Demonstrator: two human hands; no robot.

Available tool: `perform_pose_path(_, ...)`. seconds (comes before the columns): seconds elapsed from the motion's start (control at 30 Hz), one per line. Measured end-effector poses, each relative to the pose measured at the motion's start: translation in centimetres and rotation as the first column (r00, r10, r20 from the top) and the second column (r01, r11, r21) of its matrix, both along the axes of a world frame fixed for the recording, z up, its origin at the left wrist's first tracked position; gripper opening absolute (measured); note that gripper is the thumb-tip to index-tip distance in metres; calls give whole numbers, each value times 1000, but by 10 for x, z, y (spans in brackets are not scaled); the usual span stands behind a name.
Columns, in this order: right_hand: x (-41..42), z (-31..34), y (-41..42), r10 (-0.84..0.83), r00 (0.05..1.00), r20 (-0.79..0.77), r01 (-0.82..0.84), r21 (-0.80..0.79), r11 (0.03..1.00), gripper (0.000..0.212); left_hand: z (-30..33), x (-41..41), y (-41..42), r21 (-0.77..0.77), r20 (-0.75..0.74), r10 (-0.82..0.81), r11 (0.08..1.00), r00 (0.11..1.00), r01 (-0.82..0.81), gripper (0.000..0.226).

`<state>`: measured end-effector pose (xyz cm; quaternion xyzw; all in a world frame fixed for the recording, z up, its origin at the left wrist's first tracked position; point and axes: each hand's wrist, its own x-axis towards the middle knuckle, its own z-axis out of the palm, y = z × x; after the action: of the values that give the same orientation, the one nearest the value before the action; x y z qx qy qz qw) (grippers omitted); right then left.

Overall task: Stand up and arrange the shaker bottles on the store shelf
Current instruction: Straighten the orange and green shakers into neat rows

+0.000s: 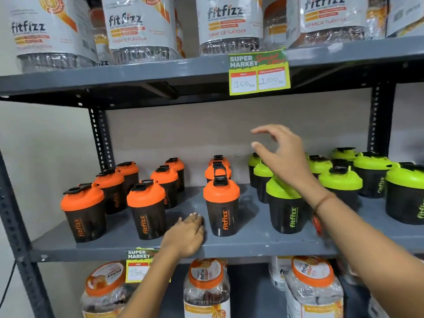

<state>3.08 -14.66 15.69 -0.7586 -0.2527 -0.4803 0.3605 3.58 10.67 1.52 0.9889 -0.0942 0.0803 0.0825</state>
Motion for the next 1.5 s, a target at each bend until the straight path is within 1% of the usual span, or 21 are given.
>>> perform_pose_path(0.07, 31, 29, 22, 15, 981, -194, -47, -163, 985, 29, -1, 1, 1, 7, 5, 1, 1000, 1000, -1, 53)
perform_pose_path(0.13, 66, 48, 44, -37, 909, -414, -103, -310, 945, 36, -3, 2, 2, 12, 16, -6, 1000, 1000, 6, 53)
perform_pose_path(0.17, 83, 52, 54, -82, 868, -490, -126, -377, 918, 40, -3, 1, 2, 11, 27, -10, 1000, 1000, 10, 53)
perform_pose_path(0.23, 111, 50, 70, -204, 793, -574, -155, -514, 844, 49, -3, 1, 3, 6, 45, -12, 1000, 999, 12, 53)
perform_pose_path(0.3, 132, 43, 79, -319, 729, -606, -165, -608, 777, 61, -4, 1, 3, -1, 51, -10, 1000, 999, 10, 53)
perform_pose_path(0.37, 151, 33, 84, -364, 678, -639, -189, -630, 753, 66, -4, 2, 4, -11, 61, -10, 1000, 998, 10, 53)
perform_pose_path(0.43, 165, 26, 86, -355, 602, -716, -252, -591, 766, 71, -4, 3, 4, -17, 68, -7, 1000, 998, 8, 53)
perform_pose_path(0.5, 169, 21, 86, -353, 528, -773, -303, -559, 772, 88, -4, 2, 4, -17, 72, -9, 1000, 997, 10, 54)
perform_pose_path(0.53, 170, 18, 87, -357, 513, -781, -316, -559, 767, 93, -3, 2, 4, -15, 75, -10, 1000, 997, 11, 54)
perform_pose_path(0.6, 170, 13, 90, -346, 506, -790, -345, -553, 758, 89, -3, 0, 3, -15, 89, -8, 1000, 996, 9, 54)
perform_pose_path(0.67, 173, 8, 92, -321, 523, -790, -359, -546, 757, 83, -2, -1, 3, -17, 100, -2, 1000, 995, 3, 54)
perform_pose_path(0.73, 174, 7, 94, -298, 531, -793, -354, -528, 772, 82, -2, -2, 3, -20, 105, 0, 1000, 994, 2, 54)
perform_pose_path(0.83, 174, 9, 90, -287, 514, -808, -350, -503, 790, 82, -1, -3, 2, -20, 112, 1, 1000, 994, 2, 54)
perform_pose_path(1.1, 172, 6, 89, -324, 538, -778, -295, -534, 792, 95, 1, -7, 2, -17, 107, 12, 1000, 994, -10, 54)
perform_pose_path(1.17, 169, 7, 89, -337, 547, -766, -280, -547, 789, 101, 1, -7, 2, -23, 108, 16, 1000, 994, -13, 54)
perform_pose_path(1.23, 162, 10, 86, -317, 563, -764, -255, -525, 812, 109, 1, -8, 2, -24, 109, 13, 1000, 994, -11, 54)
perform_pose_path(1.3, 154, 16, 81, -283, 600, -748, -205, -486, 849, 111, 1, -8, 1, -22, 110, 10, 1000, 994, -8, 54)
perform_pose_path(1.37, 142, 22, 74, -241, 661, -711, -147, -437, 887, 106, 1, -8, 1, -24, 116, 16, 1000, 993, -13, 53)
perform_pose_path(1.43, 124, 31, 64, -174, 716, -676, -104, -349, 931, 98, 1, -10, 0, -38, 137, 24, 999, 990, -19, 52)
perform_pose_path(1.5, 101, 40, 51, -152, 803, -577, -19, -281, 960, 83, 1, -13, 0, -113, 172, 48, 993, 984, -29, 46)
